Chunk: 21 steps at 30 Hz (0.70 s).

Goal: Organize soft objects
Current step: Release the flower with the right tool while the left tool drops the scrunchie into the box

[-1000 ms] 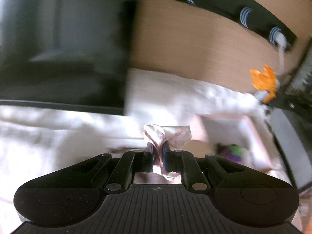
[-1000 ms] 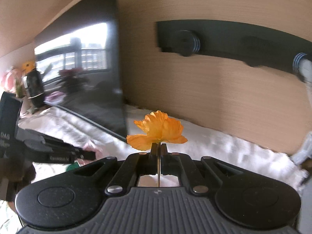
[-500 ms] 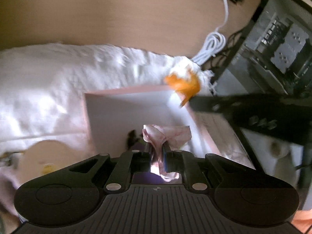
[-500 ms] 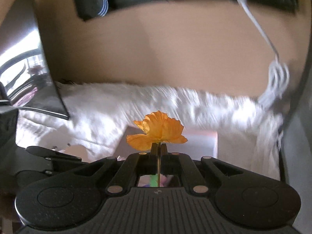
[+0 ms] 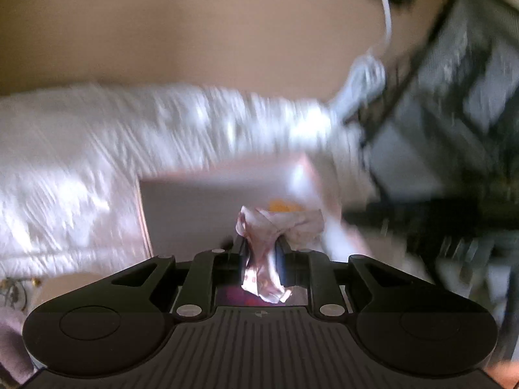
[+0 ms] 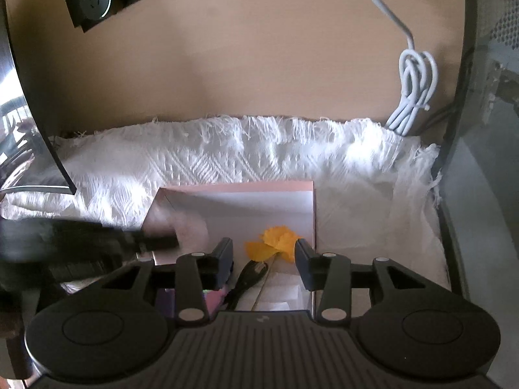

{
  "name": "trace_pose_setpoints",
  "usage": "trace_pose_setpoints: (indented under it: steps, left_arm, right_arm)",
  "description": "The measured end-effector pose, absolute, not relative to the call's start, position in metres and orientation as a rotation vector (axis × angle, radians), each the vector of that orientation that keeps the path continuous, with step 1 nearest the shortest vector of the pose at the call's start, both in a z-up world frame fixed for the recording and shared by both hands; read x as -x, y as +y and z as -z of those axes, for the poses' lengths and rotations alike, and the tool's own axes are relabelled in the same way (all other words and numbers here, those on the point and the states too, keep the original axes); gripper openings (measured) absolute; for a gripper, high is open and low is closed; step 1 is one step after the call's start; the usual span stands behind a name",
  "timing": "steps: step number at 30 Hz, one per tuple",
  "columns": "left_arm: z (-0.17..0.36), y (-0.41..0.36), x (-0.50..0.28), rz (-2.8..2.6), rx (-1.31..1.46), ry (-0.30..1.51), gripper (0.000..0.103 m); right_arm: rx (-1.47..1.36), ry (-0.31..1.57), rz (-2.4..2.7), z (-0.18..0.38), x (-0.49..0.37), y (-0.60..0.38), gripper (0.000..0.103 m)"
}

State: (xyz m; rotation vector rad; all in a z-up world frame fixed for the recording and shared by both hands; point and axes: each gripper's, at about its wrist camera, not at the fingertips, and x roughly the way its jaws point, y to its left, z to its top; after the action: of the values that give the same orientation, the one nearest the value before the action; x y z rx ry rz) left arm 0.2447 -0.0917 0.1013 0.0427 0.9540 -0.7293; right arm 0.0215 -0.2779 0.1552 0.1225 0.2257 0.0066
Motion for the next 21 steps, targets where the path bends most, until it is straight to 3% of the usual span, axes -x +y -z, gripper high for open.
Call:
trace_pose_setpoints:
  steps: [5,9,13,17,18,21]
  left_arm:
    - [-0.086,-0.116,-0.221,0.796,-0.295,0.959,0.022]
    - [-0.075,-0.138,-0.192,0.795,-0.567,0.834,0.028]
    - [-0.068,-0.143,-0.204,0.623,-0.596,0.743,0.030]
    - [-0.065,-0.140,-0.222,0.618,-0.512,0.800,0.032]
    - [-0.064,-0.142,-0.221,0.667,-0.496,0.843,0.034]
    - [-0.064,-0.146,-0.217,0.757,-0.451,0.917,0.054]
  right_arm:
    - [-0.127,0.188,0.021,-0.161,-0.012,-0.276,0.045]
    - [-0.127,0.175,0.024,-0.163,-0.007,-0.275,0.047]
    - [-0.127,0.165,0.024,-0.164,-0.004,-0.276,0.047]
    - [-0.116,0.151,0.021,-0.164,0.005,-0.276,0.048]
    - [-0.112,0.146,0.022,-0.164,0.007,-0.276,0.048]
    - [-0.112,0.133,0.027,-0.168,0.009,-0.277,0.048]
